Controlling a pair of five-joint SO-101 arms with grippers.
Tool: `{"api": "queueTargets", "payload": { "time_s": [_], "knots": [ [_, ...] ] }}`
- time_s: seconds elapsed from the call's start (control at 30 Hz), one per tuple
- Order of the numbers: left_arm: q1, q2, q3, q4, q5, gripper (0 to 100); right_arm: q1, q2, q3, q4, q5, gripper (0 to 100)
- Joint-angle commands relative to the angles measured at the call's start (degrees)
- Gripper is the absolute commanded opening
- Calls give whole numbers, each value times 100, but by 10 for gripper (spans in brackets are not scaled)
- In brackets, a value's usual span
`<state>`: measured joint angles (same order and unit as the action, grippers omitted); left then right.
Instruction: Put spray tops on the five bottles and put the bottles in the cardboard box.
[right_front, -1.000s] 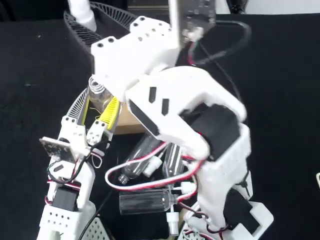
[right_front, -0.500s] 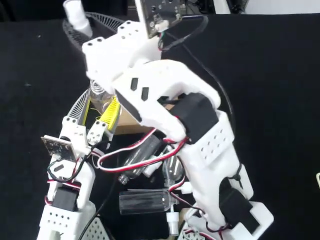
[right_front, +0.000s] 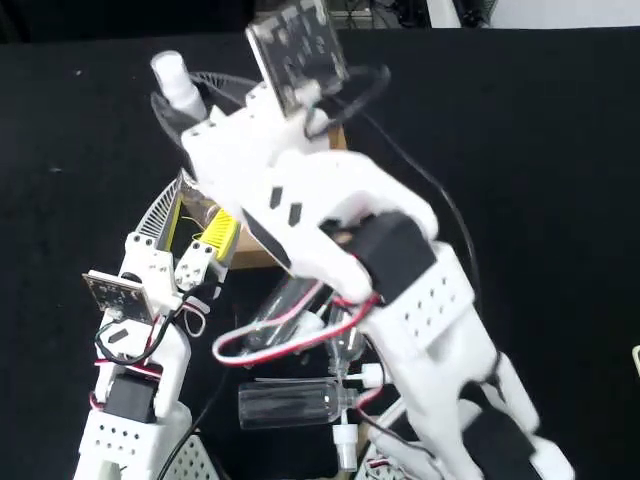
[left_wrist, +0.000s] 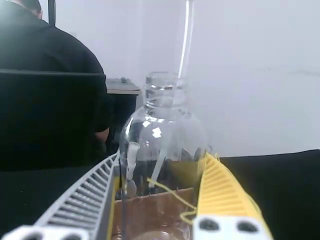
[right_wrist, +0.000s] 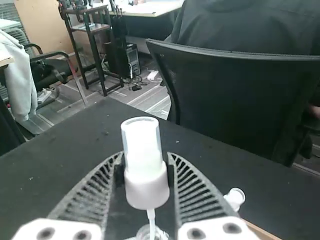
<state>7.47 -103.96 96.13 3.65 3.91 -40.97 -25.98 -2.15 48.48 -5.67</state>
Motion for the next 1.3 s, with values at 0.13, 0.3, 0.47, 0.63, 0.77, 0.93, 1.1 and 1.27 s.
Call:
{"api": "queueTargets", "payload": {
  "time_s": [0.13, 0.3, 0.47, 0.63, 0.77, 0.93, 1.1, 1.27],
  "knots": [
    [-75, -53, 119, 0, 53, 30, -220, -1077, 1490, -765, 273, 134],
    [-75, -53, 119, 0, 53, 30, -501, -1121, 1270, -624, 510, 178],
    [-22, -53, 119, 0, 53, 30, -422, -1130, 435, -26, 510, 163],
    [-75, -53, 119, -651, 53, 30, 695, -1130, -470, 1169, 519, 162],
    [-31, -44, 119, -413, 26, 32, 1952, -1130, -646, 2075, 519, 162],
    [-31, -44, 119, 457, 53, 30, 3279, -1130, 259, 2787, 519, 165],
    [-22, -53, 119, 993, 18, 30, 4334, -1130, 1622, 2725, 519, 166],
    [-22, -53, 119, 958, 53, 30, 4563, -1130, 3284, 1714, 484, 166]
  ]
}}
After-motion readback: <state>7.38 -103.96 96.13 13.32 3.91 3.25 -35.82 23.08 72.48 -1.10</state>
